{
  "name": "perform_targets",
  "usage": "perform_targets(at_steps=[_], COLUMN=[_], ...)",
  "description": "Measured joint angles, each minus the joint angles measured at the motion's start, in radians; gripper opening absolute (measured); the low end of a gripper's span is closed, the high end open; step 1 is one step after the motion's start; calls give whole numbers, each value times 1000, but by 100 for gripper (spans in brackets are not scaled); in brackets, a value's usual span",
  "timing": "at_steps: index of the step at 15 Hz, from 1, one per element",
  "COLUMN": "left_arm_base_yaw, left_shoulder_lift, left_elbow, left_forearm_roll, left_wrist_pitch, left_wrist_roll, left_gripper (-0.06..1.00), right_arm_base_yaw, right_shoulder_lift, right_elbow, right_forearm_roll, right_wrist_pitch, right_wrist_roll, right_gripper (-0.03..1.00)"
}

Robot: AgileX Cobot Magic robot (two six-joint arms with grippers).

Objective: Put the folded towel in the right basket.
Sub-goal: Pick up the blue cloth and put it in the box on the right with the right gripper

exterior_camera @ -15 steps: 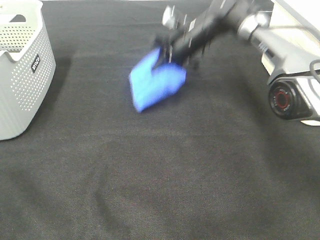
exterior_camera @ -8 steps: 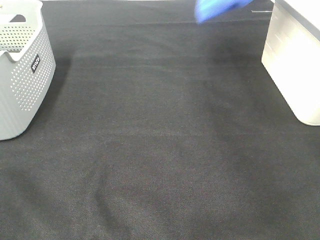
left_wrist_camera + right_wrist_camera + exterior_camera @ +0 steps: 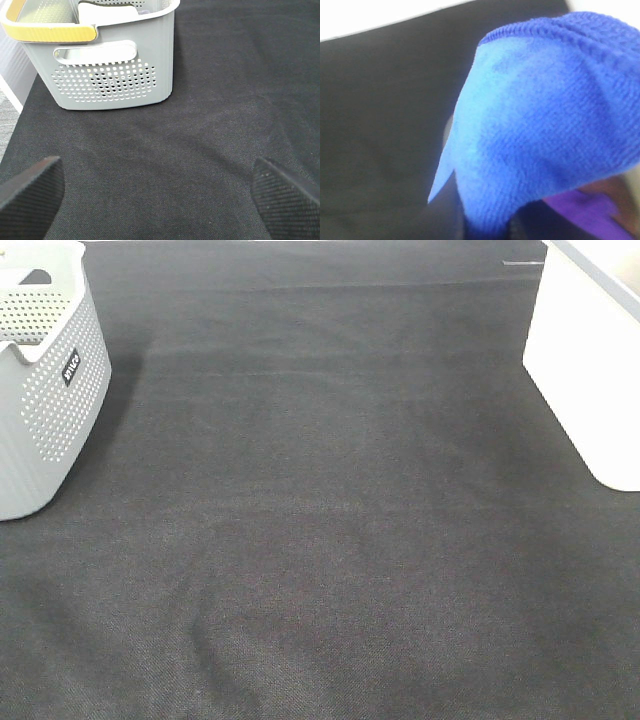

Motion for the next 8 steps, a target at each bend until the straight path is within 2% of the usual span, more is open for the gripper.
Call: perform_targets(at_steps=[3,4,5,6,8], left_arm_base_yaw=[0,0,0,0,0], left_shoulder_lift=[2,2,2,2,2], left_elbow=[0,0,0,0,0], left_forearm_roll=[0,1,1,1,1], left_wrist_pitch=[0,0,0,0,0], left_wrist_roll=[0,0,0,0,0], left_gripper=[94,94,94,94,94], right_arm_base_yaw=[-94,-101,-98,-98,-71], right_shoulder_lift=[14,15,15,15,15], right_elbow=[138,163,176,176,188], right_forearm_roll=[-55,-63,-61,-61,-61], right_wrist_pitch=[7,11,11,11,8], right_wrist_roll=[11,12,12,12,11], right_gripper=[14,17,28,28,73])
